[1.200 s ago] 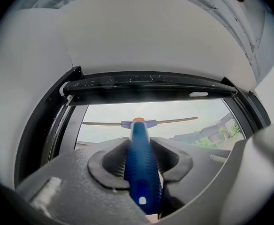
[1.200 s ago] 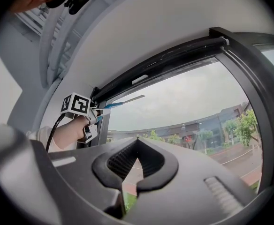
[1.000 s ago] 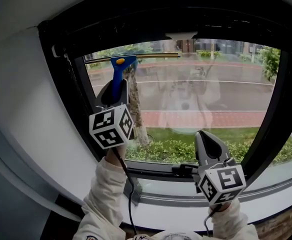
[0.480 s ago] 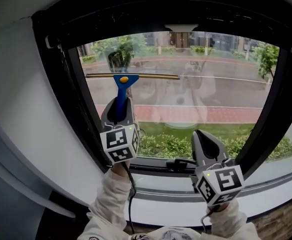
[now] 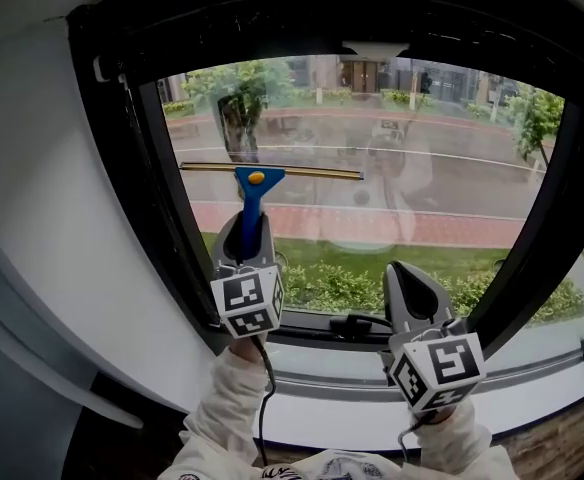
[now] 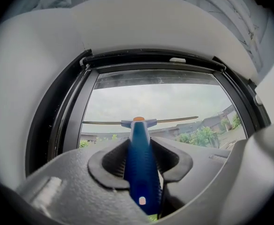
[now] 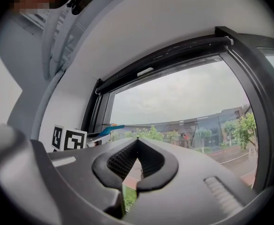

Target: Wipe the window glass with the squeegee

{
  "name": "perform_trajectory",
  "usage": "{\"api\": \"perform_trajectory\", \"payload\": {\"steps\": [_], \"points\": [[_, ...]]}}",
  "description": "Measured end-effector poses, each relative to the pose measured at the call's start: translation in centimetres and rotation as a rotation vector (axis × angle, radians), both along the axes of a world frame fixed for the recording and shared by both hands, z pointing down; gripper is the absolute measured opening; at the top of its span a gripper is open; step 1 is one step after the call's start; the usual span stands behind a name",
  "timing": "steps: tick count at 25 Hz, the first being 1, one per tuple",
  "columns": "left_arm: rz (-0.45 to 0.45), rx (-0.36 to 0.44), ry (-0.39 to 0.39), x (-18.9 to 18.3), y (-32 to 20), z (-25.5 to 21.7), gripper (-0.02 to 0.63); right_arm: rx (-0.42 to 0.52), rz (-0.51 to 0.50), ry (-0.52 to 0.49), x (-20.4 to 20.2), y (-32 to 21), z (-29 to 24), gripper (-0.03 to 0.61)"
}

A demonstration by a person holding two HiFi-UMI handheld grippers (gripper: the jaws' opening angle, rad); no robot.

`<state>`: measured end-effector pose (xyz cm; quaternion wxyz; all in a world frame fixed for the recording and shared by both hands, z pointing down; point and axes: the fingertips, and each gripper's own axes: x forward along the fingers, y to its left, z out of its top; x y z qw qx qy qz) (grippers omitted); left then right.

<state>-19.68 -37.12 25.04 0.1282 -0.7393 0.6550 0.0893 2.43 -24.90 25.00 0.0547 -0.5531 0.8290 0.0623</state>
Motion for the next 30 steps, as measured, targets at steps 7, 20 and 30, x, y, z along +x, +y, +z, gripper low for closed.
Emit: {"api": "perform_trajectory", "payload": {"steps": [7, 20, 30], "points": [[-0.003, -0.044, 0.019, -0.2, -0.2, 3.5, 0.146, -0.027, -0.007, 0.01, -0.5, -0.3, 1.2, 0.005], [-0.012, -0.135, 0.026, -0.3, -0.4, 9.8, 0.147, -0.077, 0.034, 0.033, 0.1, -1.7, 5.1, 0.005], [-0.012, -0.222, 0.036, -0.1, 0.1, 15.1, 0.147, -0.131, 0.039, -0.002, 0.9, -1.7, 8.3, 0.005]]}}
